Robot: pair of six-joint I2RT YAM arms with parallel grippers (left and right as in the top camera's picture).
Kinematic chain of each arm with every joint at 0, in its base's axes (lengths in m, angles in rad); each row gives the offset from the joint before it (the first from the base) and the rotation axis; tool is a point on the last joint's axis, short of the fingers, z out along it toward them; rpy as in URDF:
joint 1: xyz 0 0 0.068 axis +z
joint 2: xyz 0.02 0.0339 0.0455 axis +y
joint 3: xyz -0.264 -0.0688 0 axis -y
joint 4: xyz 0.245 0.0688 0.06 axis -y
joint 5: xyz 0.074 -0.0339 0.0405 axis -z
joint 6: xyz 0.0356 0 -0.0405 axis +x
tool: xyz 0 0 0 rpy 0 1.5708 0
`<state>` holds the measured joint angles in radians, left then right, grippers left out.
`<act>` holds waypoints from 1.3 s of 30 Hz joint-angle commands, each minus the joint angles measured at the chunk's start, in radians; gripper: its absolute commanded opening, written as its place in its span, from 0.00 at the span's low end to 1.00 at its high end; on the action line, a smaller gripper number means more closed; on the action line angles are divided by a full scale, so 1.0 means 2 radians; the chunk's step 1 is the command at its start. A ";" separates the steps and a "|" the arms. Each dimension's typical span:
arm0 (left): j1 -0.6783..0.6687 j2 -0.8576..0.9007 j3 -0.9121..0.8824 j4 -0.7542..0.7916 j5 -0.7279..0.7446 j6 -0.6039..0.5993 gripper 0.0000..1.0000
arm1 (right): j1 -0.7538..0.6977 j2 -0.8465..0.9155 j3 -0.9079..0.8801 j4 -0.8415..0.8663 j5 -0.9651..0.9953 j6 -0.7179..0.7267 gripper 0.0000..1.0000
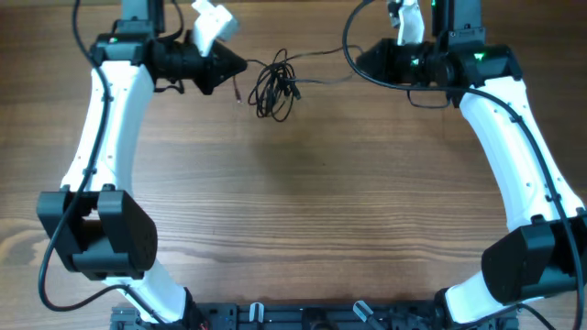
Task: Untangle cables
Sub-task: 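Pull the grippers outward to opposite sides, stretching the cable, then release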
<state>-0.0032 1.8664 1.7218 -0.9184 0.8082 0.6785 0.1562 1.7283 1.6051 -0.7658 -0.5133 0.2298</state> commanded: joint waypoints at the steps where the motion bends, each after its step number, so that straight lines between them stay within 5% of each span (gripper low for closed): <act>1: 0.024 -0.013 0.005 -0.004 0.001 -0.003 0.04 | 0.000 -0.012 0.010 -0.026 0.143 0.001 0.05; 19: 0.210 -0.086 0.005 0.021 0.006 -0.069 0.04 | -0.112 -0.012 0.009 -0.072 0.245 0.002 0.05; 39: 0.259 -0.089 0.005 0.028 -0.043 -0.085 0.04 | -0.233 -0.011 0.009 -0.108 0.286 -0.035 0.05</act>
<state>0.4736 1.7199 1.7214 -0.8818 0.7982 0.5430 -0.2665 1.7279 1.6051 -0.9825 -0.0093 0.1917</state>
